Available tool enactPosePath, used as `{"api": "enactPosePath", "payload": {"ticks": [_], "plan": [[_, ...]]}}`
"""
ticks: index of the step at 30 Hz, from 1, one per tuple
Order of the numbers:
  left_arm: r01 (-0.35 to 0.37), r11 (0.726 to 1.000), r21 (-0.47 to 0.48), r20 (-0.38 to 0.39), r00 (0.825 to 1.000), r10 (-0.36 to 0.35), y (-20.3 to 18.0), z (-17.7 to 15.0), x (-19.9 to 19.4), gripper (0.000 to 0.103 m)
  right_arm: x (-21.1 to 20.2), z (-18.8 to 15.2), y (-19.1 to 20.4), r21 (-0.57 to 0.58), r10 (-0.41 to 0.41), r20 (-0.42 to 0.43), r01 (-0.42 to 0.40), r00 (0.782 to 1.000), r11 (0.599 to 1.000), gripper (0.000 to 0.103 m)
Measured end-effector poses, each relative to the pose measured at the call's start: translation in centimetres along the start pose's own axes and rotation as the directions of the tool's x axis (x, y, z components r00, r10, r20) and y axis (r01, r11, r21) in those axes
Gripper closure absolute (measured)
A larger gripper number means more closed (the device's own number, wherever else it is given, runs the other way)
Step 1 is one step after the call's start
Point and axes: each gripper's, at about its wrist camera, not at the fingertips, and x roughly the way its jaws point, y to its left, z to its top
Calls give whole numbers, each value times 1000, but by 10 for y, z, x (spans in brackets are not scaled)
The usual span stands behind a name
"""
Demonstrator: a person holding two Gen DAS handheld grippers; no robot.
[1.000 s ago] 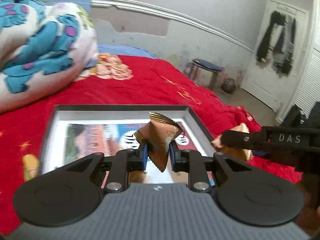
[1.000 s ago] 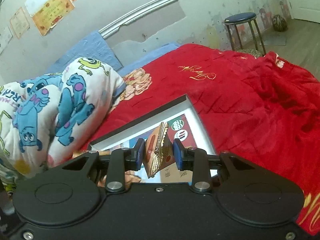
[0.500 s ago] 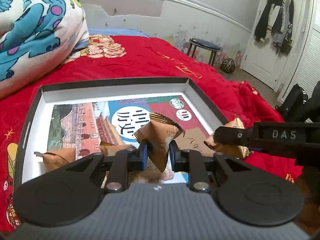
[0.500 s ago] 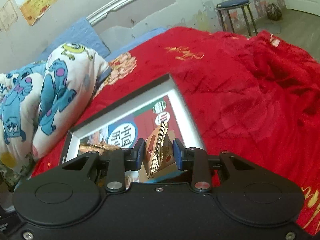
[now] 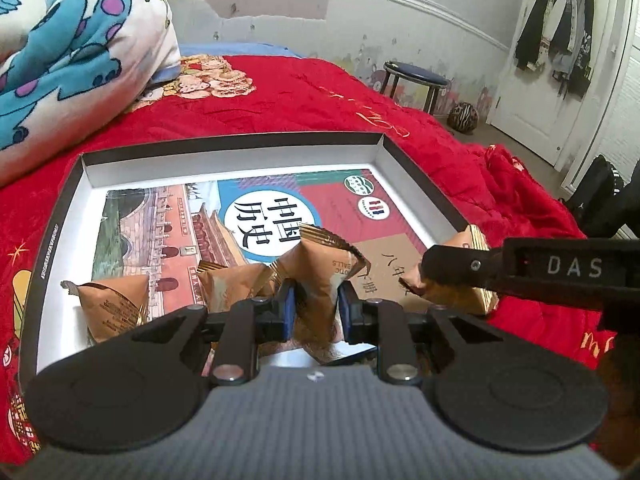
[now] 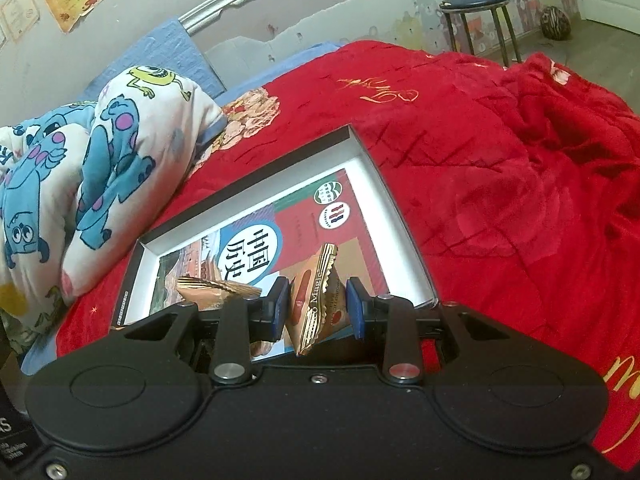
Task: Organize objects
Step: 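Carry both held packets over the black box, then open both grippers to drop the packets into the box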
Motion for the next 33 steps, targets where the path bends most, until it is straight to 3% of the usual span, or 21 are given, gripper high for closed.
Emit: {"api": "enactPosePath", "payload": {"ticks": [15, 17, 19, 24, 33], "plan": [[3, 1000, 21, -17, 1000, -2, -2, -2, 2, 65, 3, -3, 2, -1, 2, -12, -2, 1000, 1000, 73], [-13, 1000, 27, -27, 1000, 14, -3, -1, 2, 43, 3, -4, 2, -1, 2, -14, -2, 1000, 1000, 72], [-15, 1000, 17, -35, 999, 16, -2, 0, 2, 37, 3, -4, 2, 2, -1, -13, 1, 1000, 1000, 71], [22, 999, -25, -43, 999, -23, 3, 5, -4, 32, 1, -6, 7, -9, 6, -4, -7, 1000, 1000, 65], [69, 995, -78, 41, 997, -65, 25, 33, -43, 27, -37, 2, 11, 15, 35, 74, -36, 997, 999, 61]]}}
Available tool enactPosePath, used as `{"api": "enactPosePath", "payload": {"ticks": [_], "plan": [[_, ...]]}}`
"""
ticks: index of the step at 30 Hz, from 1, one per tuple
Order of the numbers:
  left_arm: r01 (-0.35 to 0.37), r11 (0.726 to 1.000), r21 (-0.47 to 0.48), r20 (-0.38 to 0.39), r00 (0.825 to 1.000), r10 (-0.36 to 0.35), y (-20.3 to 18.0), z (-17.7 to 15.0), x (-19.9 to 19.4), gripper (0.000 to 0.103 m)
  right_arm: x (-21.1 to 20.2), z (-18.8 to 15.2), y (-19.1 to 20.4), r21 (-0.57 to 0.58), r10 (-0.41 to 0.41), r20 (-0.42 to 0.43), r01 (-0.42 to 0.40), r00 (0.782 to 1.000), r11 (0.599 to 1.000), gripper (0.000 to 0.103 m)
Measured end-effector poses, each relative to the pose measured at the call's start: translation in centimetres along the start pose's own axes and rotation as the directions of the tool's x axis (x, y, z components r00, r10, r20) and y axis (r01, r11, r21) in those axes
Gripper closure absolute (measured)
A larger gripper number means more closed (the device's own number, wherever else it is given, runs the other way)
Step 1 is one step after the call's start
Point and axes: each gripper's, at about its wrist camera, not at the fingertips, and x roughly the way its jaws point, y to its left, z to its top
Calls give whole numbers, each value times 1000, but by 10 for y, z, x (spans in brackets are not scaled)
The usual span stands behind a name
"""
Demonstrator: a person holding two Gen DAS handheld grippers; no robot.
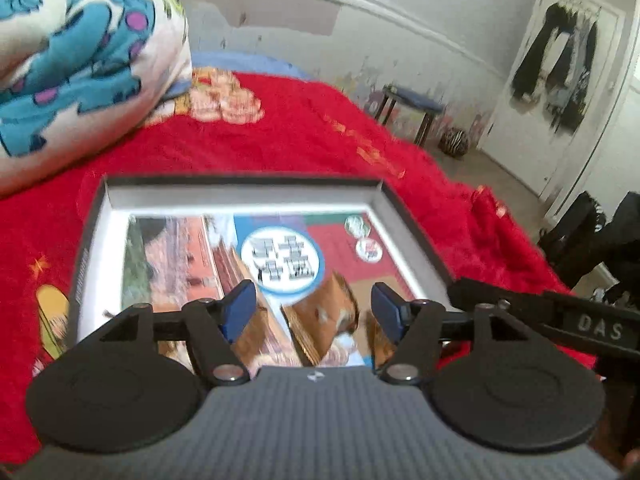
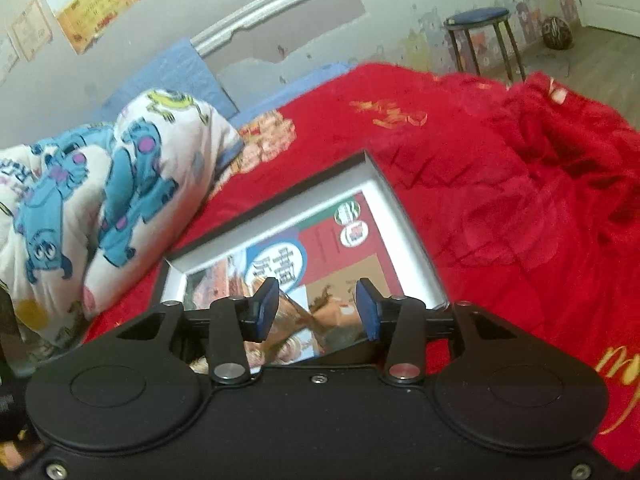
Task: Organize objects
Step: 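Open both grippers to drop the packets into the box, then grasp the light blue scrunchie with the left gripper while the right gripper grasps the black scrunchie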
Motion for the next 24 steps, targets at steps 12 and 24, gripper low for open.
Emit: {"api": "enactPosePath", "payload": {"ticks": [12, 24], "plan": [[101, 978, 183, -14, 995, -100, -9, -21, -66, 27, -75, -23, -5, 151, 7, 47, -14, 999, 988, 60], [129, 973, 193, -30, 992, -125, -22, -75, -40, 39, -36, -55, -6, 234, -6, -78, 24, 997, 972, 59]]}}
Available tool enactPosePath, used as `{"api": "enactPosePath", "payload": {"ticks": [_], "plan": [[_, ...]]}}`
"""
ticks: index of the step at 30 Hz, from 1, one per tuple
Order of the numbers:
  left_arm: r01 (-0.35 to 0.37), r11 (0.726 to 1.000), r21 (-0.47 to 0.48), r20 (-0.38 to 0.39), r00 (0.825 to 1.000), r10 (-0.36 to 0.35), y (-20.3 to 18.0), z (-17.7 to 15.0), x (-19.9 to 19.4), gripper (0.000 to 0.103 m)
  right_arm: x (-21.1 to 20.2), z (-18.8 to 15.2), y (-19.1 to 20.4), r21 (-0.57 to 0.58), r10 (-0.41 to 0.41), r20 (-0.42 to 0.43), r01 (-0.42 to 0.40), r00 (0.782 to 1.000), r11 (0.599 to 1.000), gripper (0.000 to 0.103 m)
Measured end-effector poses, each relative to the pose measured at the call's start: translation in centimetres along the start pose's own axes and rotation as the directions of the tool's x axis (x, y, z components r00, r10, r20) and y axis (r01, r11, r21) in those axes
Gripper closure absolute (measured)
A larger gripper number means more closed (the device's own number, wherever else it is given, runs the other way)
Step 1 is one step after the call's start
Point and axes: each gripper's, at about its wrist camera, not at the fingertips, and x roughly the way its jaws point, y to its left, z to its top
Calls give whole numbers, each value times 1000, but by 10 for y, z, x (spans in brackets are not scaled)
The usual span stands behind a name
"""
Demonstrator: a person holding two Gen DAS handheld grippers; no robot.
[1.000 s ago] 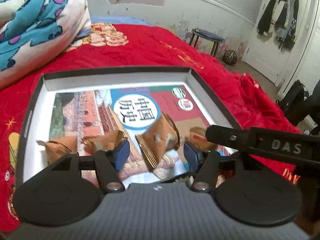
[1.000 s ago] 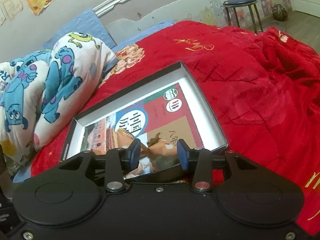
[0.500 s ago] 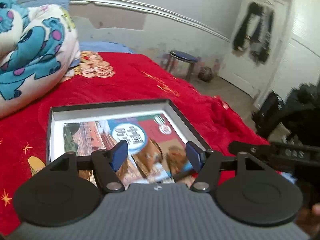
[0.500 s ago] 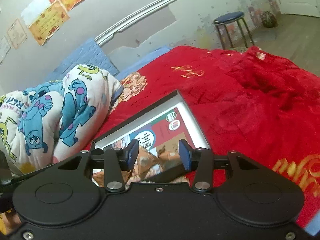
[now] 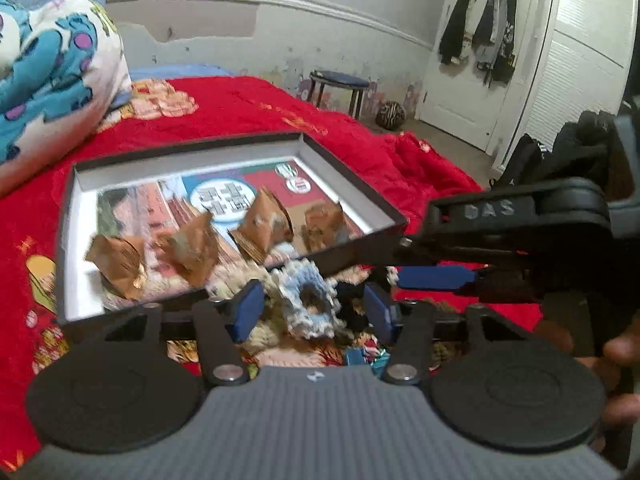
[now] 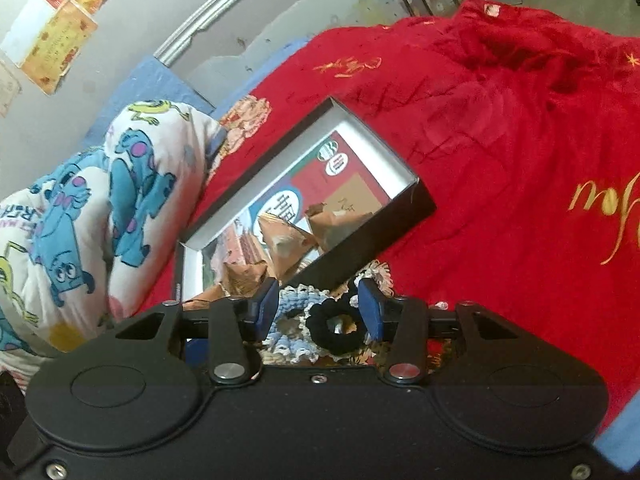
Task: Organize objects
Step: 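Grasp the light blue scrunchie with the left gripper while the right gripper grasps the black scrunchie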
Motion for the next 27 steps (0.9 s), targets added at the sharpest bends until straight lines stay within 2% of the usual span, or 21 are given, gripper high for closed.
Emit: {"api": "enactPosePath", "payload": {"ticks": [4, 9, 13, 18, 22, 24, 26, 27], "plan": [[-31, 999, -18, -30, 999, 30, -1, -4, 15, 47, 13, -3, 0, 18, -32, -20, 32, 999, 999, 59], [-69, 997, -40, -41, 997, 67, 2, -7, 26, 49, 20, -4, -1, 20, -45, -41, 46, 998, 999, 59], [-83, 995, -55, -62, 995, 80, 3, -8, 32, 86, 27, -4, -3, 19, -66, -49, 67, 997, 998, 59], [-97, 991, -92, -51, 994, 93, 7, -8, 28, 89, 35, -4, -8, 44, -85, -56, 88, 995, 995, 59], [-105, 992, -72, -33, 994, 103, 3, -6, 23, 90, 39, -4, -9, 44, -78, -66, 81, 995, 996, 62], [-102, 993, -67, -36, 994, 100, 2, -6, 23, 90, 42, -5, -10, 46, -75, -78, 79, 994, 996, 68], [-101, 993, -64, -42, 994, 99, 1, -6, 23, 91, 46, -5, -12, 71, -60, -103, 68, 993, 995, 82], [-105, 993, -61, -44, 994, 102, 0, -7, 24, 91, 48, -6, -14, 95, -51, -119, 62, 992, 994, 84]]}}
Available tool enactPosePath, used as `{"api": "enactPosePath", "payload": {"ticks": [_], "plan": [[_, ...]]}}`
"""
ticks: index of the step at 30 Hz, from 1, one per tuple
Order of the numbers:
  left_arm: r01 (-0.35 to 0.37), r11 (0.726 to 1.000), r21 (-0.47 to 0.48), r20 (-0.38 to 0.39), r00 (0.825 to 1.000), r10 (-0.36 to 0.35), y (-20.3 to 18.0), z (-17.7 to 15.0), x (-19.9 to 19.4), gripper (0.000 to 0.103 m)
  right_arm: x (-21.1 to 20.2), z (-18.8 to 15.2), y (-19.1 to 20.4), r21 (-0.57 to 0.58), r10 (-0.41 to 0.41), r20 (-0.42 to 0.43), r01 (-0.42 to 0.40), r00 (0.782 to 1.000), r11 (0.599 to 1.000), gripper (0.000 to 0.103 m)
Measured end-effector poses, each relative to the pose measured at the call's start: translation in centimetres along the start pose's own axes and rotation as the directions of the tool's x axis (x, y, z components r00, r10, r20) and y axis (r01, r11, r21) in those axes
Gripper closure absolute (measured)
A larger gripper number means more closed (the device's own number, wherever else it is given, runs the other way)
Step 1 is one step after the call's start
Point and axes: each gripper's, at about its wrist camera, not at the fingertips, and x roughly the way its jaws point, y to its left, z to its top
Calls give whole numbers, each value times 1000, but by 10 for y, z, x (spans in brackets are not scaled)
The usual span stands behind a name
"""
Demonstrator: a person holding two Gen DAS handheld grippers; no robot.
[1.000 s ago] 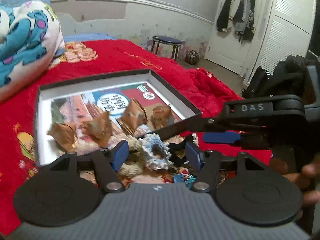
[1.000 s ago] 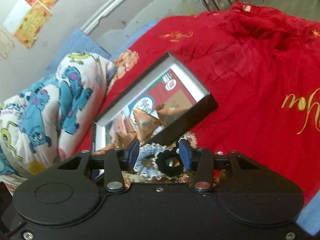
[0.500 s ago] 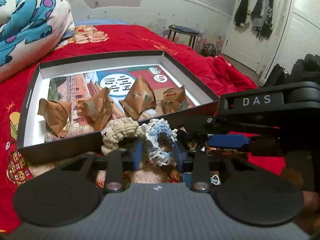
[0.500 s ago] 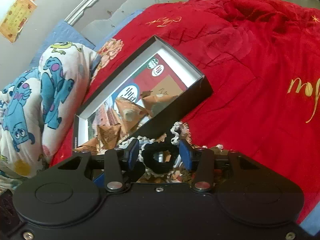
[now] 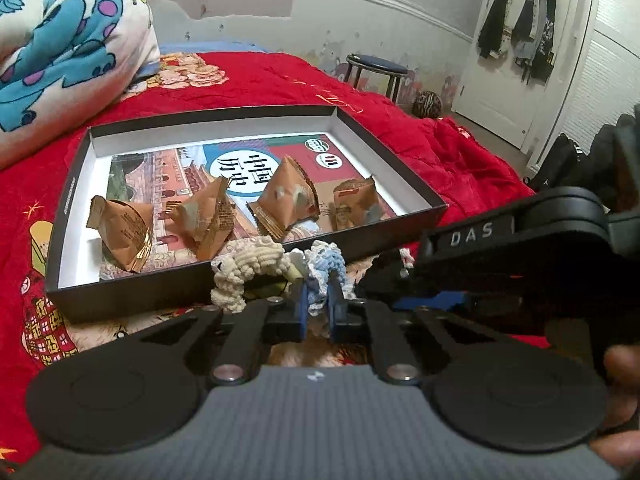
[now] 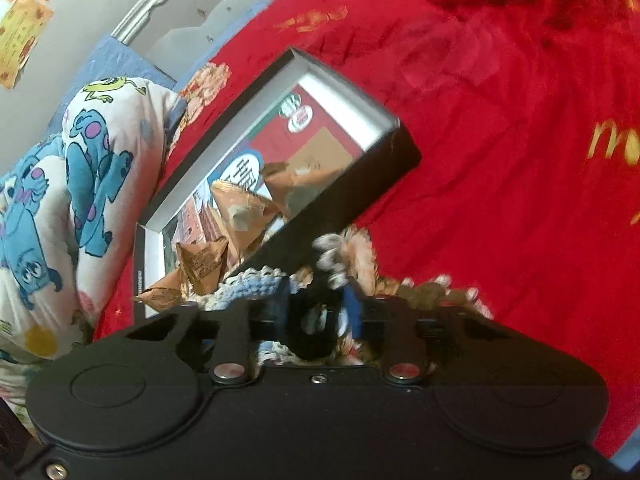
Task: Organize objects
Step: 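Grasp the light blue scrunchie with the left gripper while the right gripper grasps the black scrunchie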
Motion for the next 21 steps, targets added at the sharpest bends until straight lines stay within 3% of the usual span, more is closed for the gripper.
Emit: {"api": "enactPosePath", "payload": {"ticks": [6, 21], "plan": [[-17, 1000, -3, -6, 1000, 17, 0, 0, 1, 91, 5, 1, -12, 75, 15, -22, -14, 1000, 997, 90], [-5, 1000, 3, 37, 999, 5, -2, 6, -13, 91, -20, 4, 0, 21, 85, 96, -88, 992, 996, 90]]}}
